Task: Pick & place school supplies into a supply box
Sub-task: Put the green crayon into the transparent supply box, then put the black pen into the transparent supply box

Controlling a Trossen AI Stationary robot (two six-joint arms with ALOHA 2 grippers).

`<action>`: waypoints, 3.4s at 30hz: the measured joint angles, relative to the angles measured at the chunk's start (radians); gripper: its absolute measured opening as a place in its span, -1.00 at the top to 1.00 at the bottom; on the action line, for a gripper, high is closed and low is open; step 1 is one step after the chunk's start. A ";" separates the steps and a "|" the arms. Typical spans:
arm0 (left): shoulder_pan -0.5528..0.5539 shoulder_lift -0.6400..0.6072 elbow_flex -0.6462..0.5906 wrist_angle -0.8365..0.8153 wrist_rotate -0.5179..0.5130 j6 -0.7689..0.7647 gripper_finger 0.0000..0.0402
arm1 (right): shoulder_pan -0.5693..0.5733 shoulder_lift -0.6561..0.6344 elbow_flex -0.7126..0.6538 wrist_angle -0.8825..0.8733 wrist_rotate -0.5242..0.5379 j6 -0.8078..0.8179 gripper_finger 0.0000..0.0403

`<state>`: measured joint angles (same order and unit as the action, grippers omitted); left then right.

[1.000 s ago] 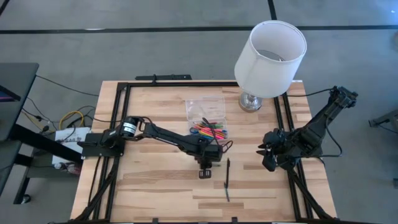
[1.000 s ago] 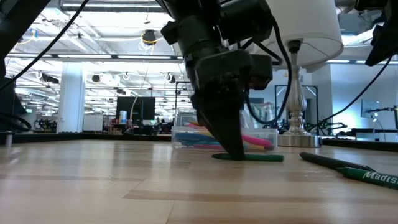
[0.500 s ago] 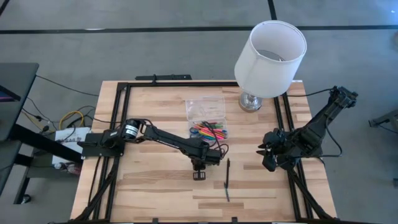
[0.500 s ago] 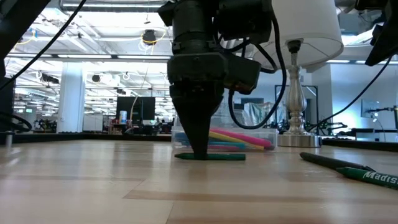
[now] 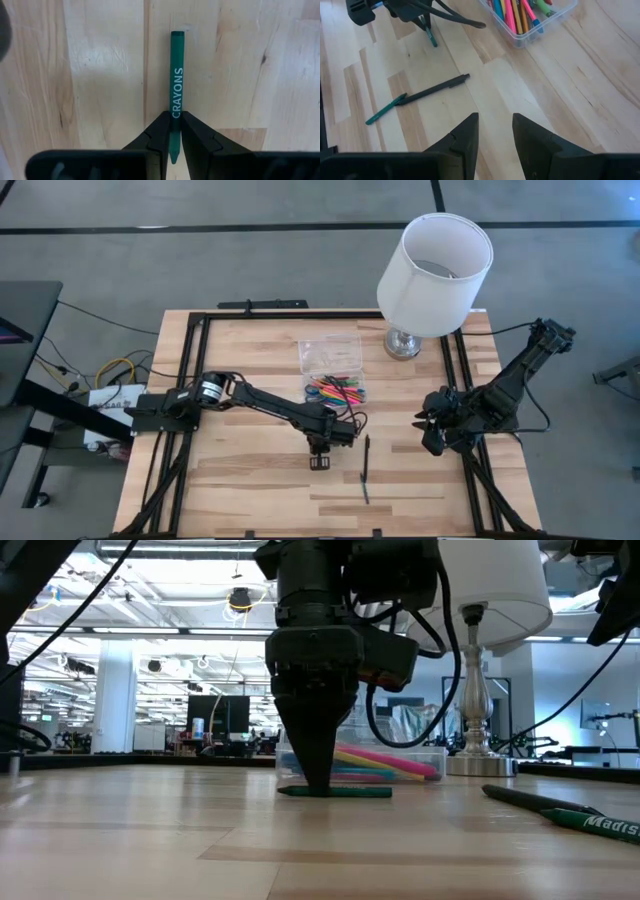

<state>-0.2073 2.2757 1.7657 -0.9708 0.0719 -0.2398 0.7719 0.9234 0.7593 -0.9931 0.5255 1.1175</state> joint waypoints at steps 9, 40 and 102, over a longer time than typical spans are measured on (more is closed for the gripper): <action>0.003 0.008 0.118 -0.117 -0.016 0.019 0.81 | 0.000 0.000 0.000 0.002 0.000 0.000 0.45; 0.317 0.002 0.321 -0.187 -0.188 0.558 0.74 | 0.000 0.000 0.000 0.059 0.052 0.012 0.45; -0.541 -0.838 0.469 -0.012 -0.416 0.553 0.57 | -0.187 0.375 0.000 0.817 0.060 0.105 0.45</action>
<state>-0.7484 1.4372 2.2345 -0.9823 -0.3438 0.3136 0.5850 1.2980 0.7593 -0.1764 0.5858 1.2229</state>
